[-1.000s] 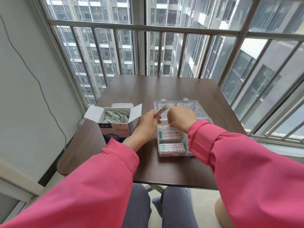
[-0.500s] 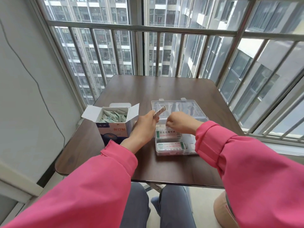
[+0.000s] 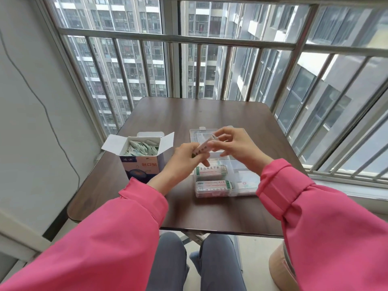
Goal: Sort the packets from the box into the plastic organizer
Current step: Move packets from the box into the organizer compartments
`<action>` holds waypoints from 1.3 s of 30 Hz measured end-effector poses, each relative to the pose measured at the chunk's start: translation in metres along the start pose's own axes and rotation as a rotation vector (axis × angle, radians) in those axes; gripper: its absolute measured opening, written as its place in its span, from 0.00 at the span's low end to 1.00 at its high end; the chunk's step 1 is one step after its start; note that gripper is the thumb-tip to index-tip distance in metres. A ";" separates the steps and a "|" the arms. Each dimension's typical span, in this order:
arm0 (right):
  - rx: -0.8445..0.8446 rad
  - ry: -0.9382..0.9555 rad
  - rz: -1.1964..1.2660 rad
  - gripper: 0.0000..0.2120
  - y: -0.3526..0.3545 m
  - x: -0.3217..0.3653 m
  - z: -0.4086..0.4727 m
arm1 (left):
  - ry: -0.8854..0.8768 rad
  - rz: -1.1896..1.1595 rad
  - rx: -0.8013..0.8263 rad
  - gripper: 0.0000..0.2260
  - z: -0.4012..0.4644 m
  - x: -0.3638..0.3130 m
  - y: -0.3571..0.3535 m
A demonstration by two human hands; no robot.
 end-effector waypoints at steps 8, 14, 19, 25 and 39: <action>-0.175 0.016 0.145 0.10 0.002 0.000 -0.011 | 0.096 -0.315 0.106 0.13 -0.006 -0.004 -0.005; -0.191 -0.014 0.128 0.13 0.005 -0.002 -0.017 | 0.156 -0.480 0.090 0.04 -0.004 -0.001 0.000; -0.198 -0.057 0.014 0.09 0.007 -0.004 -0.017 | 0.161 -0.520 0.005 0.03 -0.004 0.001 0.001; -0.297 -0.149 -0.134 0.07 0.018 -0.020 -0.012 | 0.153 -0.348 -0.193 0.02 0.003 0.009 0.007; 0.115 -0.128 -0.727 0.04 -0.015 -0.030 0.012 | 0.211 -0.206 -0.258 0.06 0.013 0.028 0.007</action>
Point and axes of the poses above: each hand's wrist, its own z-axis towards the middle knuckle, its own y-axis out of the back of the hand, x = y × z, the point moved 5 cm from there along z, towards the middle knuckle, and after that the axes turned 15 degrees about y, right-handed, at the moved point
